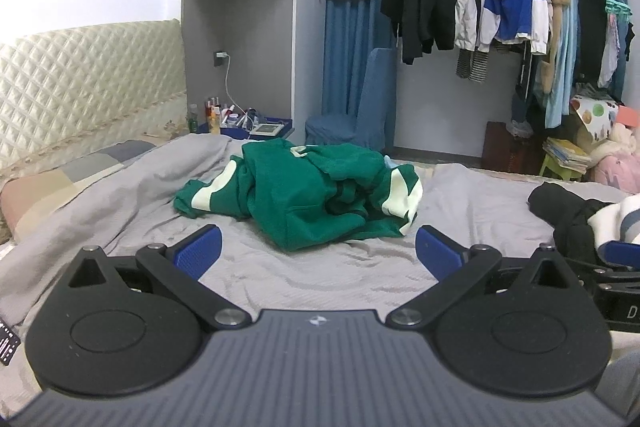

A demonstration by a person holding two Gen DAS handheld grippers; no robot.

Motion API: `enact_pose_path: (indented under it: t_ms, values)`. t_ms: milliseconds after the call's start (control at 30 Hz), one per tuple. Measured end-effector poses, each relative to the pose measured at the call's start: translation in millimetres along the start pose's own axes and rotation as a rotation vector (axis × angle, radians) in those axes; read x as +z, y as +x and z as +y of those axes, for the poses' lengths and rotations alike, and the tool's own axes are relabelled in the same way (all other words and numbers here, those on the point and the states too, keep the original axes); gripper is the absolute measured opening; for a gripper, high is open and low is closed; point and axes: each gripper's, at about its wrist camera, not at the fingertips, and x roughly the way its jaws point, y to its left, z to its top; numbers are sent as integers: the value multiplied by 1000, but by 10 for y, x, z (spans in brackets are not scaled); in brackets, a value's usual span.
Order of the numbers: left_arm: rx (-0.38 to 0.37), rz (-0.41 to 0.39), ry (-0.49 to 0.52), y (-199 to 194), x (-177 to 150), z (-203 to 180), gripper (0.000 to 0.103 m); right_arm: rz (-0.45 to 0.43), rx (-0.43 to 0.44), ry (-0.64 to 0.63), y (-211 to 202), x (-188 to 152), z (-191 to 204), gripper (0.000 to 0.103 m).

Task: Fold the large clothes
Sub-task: 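Move both grippers toward the crumpled green hoodie on the bed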

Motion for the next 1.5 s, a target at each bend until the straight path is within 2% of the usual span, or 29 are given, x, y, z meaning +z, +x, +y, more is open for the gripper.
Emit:
enact_pose_path:
  t_ms: [200,433,667,1067,1500]
  values:
    - [-2,-2,2,189,127,-51,103,-2,-4,16,137,126,-74,103]
    - [8,12,-12,432,232,-46,103,10,35,40,305,200,-153,103]
    - [13,19,-21,561,248,-61,103,25,61,39,429,235,-144,103]
    - [-13,14,-18,693,182,-150,103,35,49,54,459,149,-231,103]
    - [-16,42,-31,1235,318,292,103,94,43,70,994,211,3,103]
